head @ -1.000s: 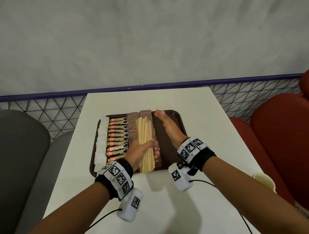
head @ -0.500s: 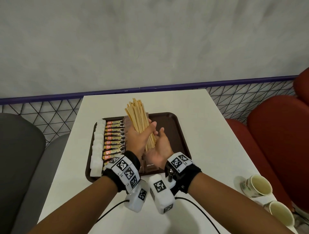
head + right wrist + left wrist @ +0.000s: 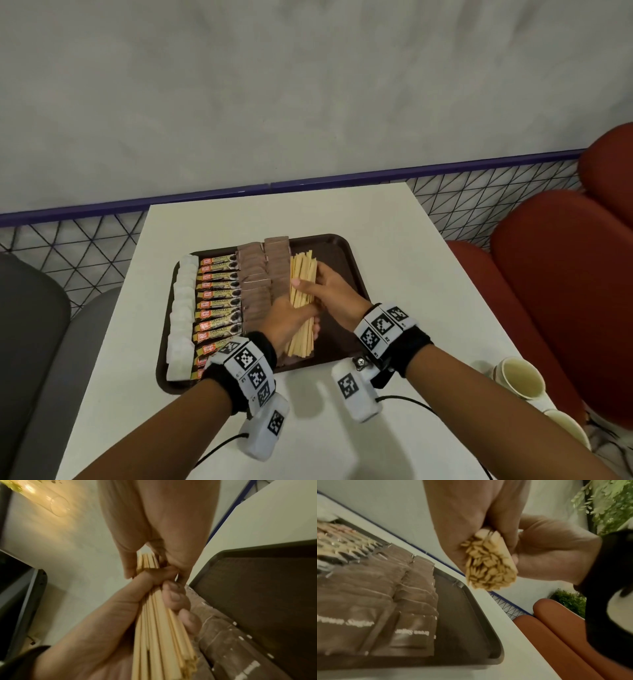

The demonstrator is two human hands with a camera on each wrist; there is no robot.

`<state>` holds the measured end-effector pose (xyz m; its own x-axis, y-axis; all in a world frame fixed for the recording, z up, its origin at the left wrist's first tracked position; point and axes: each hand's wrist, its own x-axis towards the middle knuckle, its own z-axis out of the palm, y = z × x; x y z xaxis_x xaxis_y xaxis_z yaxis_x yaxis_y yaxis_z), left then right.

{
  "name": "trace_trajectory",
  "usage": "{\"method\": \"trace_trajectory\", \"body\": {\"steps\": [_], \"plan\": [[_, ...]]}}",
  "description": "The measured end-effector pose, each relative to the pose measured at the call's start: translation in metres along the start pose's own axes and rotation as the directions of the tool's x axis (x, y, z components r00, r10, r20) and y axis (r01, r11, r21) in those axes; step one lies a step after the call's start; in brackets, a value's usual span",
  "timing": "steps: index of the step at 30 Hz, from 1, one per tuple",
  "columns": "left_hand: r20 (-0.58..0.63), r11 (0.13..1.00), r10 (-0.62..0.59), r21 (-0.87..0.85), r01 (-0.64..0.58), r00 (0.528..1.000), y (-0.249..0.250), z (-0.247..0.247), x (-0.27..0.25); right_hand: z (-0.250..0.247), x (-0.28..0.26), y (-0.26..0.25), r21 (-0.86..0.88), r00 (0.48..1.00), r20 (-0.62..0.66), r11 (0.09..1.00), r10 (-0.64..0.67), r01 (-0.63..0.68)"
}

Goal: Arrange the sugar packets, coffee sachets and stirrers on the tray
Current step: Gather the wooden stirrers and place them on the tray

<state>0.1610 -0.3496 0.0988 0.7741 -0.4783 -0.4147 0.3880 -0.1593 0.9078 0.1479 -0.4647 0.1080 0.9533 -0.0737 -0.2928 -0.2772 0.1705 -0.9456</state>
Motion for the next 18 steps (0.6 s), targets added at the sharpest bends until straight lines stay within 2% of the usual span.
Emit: {"method": "trace_trajectory", "body": {"steps": [8,14,18], "plan": [[0.095,0.992,-0.11,-0.053,0.115,0.989,-0.008,0.018,0.024,-0.027,0.016,0.013,-0.101,0.997,-0.04,0.992,0.072,-0.075],[0.091,0.964,-0.192,-0.167,0.205,0.977,-0.013,0.034,0.041,-0.045,0.03,0.024,-0.211,0.993,-0.065,0.972,0.096,-0.107],[0.132,0.942,-0.232,-0.216,0.257,0.964,-0.021,0.039,0.053,-0.056,0.039,0.03,-0.269,0.99,-0.067,0.954,0.121,-0.135]]}}
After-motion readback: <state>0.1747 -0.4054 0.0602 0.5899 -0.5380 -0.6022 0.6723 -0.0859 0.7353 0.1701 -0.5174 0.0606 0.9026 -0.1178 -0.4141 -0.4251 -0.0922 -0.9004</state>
